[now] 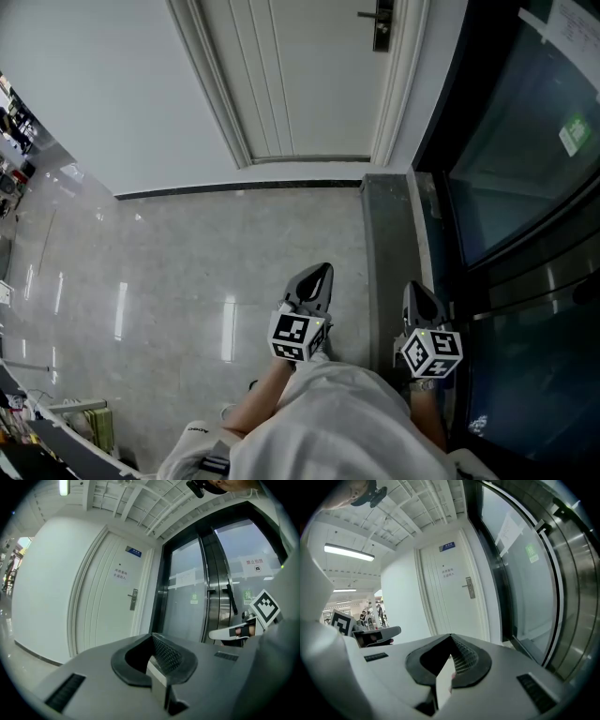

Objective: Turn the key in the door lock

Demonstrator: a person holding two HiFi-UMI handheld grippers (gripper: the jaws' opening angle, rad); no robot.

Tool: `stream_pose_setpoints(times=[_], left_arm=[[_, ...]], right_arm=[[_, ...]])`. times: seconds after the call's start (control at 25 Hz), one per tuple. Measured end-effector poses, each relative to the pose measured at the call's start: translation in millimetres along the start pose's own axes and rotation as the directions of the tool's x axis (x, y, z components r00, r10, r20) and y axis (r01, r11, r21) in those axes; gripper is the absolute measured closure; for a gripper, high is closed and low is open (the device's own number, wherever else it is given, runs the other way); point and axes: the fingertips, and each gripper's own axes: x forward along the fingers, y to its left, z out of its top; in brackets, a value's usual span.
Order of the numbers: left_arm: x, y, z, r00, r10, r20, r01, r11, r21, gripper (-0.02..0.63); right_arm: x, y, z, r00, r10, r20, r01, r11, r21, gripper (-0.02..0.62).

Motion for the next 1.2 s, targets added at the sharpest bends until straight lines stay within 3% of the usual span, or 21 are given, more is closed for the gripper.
stream_pose_setpoints(times=[0.24, 0.44, 0.84, 1.2], left_arm=[[12, 44, 10, 1.0, 0.02, 0.009, -0.02, 1.0, 0.001, 0.598], [23, 50, 8, 1.0, -0.022, -0.01, 0.022, 1.0, 0.008, 0.598], [77, 60, -1, 0.998, -0.019, -0.056, 0.019, 1.0, 0.001, 0.597], [158, 84, 8, 0.997, -0.015, -0.079, 0.015, 1.0, 0.005, 0.598]], right_arm=[[38, 17, 12, 0.999, -0.024, 0.036, 0.024, 1.0, -0.001, 0.592], [59, 24, 6, 0.999, -0.04, 0.009, 0.04, 0.999, -0.02, 0.592], [79, -32, 5, 0.991, -0.129, 0.02, 0.126, 0.988, 0.094, 0.592], [161, -59, 29, 0.996, -0.089, -0.013, 0.089, 0.996, 0.015, 0.592]])
